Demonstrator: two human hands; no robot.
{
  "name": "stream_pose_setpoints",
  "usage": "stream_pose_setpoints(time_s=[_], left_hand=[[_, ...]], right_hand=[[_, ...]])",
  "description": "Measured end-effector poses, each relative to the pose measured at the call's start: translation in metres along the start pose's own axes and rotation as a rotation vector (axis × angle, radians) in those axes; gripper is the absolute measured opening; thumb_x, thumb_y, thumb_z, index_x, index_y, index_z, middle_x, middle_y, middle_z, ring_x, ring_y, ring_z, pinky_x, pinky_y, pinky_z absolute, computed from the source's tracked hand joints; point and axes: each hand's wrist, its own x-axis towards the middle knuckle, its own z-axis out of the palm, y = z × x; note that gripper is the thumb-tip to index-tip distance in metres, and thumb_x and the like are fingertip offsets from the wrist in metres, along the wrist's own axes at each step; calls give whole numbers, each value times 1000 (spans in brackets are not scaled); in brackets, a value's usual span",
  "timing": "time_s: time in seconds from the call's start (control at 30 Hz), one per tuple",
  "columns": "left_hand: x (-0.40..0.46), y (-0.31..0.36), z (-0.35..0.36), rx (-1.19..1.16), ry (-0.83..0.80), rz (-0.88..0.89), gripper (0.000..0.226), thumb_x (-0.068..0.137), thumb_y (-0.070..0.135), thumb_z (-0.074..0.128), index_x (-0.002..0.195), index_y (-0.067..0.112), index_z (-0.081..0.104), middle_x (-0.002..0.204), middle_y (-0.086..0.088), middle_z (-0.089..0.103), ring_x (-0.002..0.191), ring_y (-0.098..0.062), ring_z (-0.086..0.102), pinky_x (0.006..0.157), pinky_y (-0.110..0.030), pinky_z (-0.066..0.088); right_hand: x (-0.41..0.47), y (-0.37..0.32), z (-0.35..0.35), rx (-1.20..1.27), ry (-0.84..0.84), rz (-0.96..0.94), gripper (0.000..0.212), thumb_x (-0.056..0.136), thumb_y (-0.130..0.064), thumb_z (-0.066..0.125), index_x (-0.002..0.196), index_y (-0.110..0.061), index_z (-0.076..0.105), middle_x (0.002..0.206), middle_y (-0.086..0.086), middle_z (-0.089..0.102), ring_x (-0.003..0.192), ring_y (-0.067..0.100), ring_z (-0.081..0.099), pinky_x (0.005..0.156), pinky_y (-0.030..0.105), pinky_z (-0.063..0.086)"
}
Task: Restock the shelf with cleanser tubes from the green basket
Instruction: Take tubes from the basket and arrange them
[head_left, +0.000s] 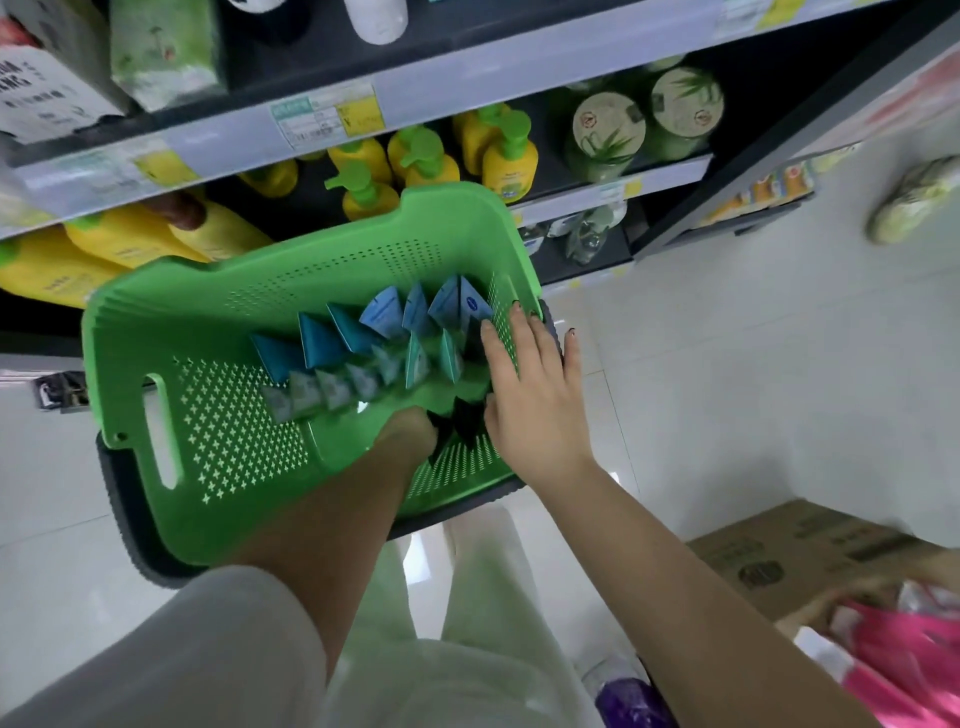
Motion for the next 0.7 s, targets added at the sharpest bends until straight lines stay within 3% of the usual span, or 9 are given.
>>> stream_pose_setpoints(time_s=[0.13,0.23,0.33,0.37,0.47,0.53,0.63,0.7], left_hand=[[1,-4,-2,-25,-8,27,25,92,13,45,99,-6,61,104,-21,63,91,-30,57,69,-30,38],[-3,-7,-9,-41,-6,36,28,92,14,46,106,-6,60,89,-15,61,87,-28,57,63,-28,40],[-20,-8,-24,-170,16,44,29,91,14,48,111,-2,61,104,-16,65,101,-32,61,76,-30,47],[-28,-9,-30,-194,3,53,26,91,14,48,104,-3,63,105,-17,65,100,-32,61,75,-30,46],[-51,-17,-47,-291,0,71,25,89,13,48,66,8,53,71,-9,61,72,-26,58,61,-27,43],[-76,-20,-63,-357,47,110,27,87,12,49,60,9,51,60,-5,56,63,-23,53,65,-29,47],[-129,-21,-93,-439,106,210,25,86,14,51,62,9,57,60,-6,59,63,-20,53,73,-32,48],[-170,-21,-116,-505,160,294,25,87,15,51,63,11,57,59,-2,58,60,-16,52,65,-27,43]], right_hand=[[3,-3,1,21,-15,17,73,57,-15,75,127,-7,54,134,21,50,118,37,52,100,60,33],[4,-6,-1,45,-20,17,74,56,-13,75,127,-6,53,132,22,51,116,37,53,100,60,33],[5,-11,-7,53,-27,-1,76,56,-10,74,128,-6,52,130,20,53,112,35,56,100,59,33],[5,-13,-10,52,-30,-4,76,55,-9,75,128,-6,53,128,20,55,110,35,57,100,59,34],[6,-17,-19,34,-33,-2,78,52,-4,77,126,-9,54,124,17,58,107,32,59,99,60,34],[5,-21,-27,31,-45,-3,83,48,-3,79,127,-13,55,123,15,59,107,32,59,98,61,34],[5,-30,-44,43,-105,10,90,47,-5,81,131,-17,51,124,11,58,111,31,57,97,62,35],[9,-38,-60,58,-182,-10,92,56,-4,78,138,-18,42,133,9,52,120,30,50,101,60,31]])
